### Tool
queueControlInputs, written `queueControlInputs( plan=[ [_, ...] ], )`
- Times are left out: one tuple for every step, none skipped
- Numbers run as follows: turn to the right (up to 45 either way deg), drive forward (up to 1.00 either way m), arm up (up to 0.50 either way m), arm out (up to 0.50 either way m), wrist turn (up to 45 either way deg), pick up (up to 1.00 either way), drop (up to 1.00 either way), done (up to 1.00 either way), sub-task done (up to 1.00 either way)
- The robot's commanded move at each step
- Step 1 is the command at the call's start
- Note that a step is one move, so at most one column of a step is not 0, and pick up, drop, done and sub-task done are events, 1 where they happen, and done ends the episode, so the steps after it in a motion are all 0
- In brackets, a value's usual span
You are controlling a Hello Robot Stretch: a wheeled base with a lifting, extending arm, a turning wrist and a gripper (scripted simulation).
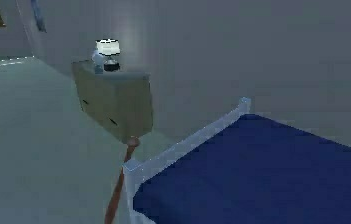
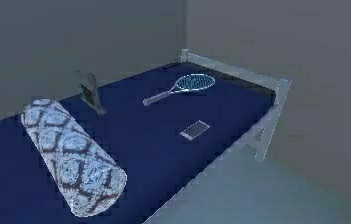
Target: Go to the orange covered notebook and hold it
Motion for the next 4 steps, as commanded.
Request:
queueControlInputs(
  plan=[
    [-39.0,0.00,0.00,0.00,0.0,0.00,0.00,0.00,0.00],
    [0.0,1.00,0.00,0.00,0.0,0.00,0.00,0.00,0.00],
    [0.0,1.00,0.00,0.00,0.0,0.00,0.00,0.00,0.00],
    [0.0,1.00,0.00,0.00,0.0,0.00,0.00,0.00,0.00]
  ],
)
